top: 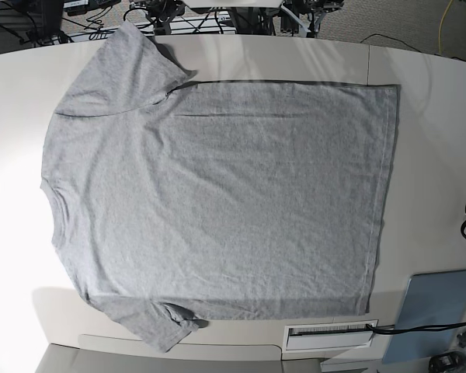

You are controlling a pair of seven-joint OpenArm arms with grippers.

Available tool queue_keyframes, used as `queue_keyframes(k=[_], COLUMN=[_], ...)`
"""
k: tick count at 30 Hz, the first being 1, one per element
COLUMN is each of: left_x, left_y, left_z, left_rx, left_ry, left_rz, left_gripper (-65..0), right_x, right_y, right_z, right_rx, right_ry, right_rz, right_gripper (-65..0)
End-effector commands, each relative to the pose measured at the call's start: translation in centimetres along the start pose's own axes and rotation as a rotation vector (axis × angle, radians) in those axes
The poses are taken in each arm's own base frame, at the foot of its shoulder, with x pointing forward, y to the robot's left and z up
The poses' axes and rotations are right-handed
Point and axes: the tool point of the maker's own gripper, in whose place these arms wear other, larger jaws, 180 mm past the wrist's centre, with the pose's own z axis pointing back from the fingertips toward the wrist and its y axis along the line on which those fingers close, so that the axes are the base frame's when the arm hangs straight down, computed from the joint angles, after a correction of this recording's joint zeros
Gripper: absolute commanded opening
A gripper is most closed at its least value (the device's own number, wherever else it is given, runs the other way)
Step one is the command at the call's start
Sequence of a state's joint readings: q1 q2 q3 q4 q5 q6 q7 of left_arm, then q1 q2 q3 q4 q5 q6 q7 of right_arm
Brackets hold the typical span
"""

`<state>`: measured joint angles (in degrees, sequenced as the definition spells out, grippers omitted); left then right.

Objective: Fold the T-shirt properly

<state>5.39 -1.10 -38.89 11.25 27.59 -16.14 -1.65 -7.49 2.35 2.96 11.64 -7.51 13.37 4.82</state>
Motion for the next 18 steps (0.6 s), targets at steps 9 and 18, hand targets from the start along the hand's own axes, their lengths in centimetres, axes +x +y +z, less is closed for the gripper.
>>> queue_keyframes(k=[9,18], left_x=[0.17,0.16], left_y=[-0.03,-0.05], left_z=[0.04,0.03], left_rx=[-0.005,-0.005], left_ry=[-0.016,-0.016], left_rz=[0.000,0.000], left_gripper=[-27.8,-27.8], right_x=[0.09,0.10], right_y=[-0.15,-0.15], right_z=[0.08,0.08], right_rx=[0.001,0.001], right_ry=[-0.013,-0.014], right_rz=[0.000,0.000], right_gripper=[-48.6,-48.6])
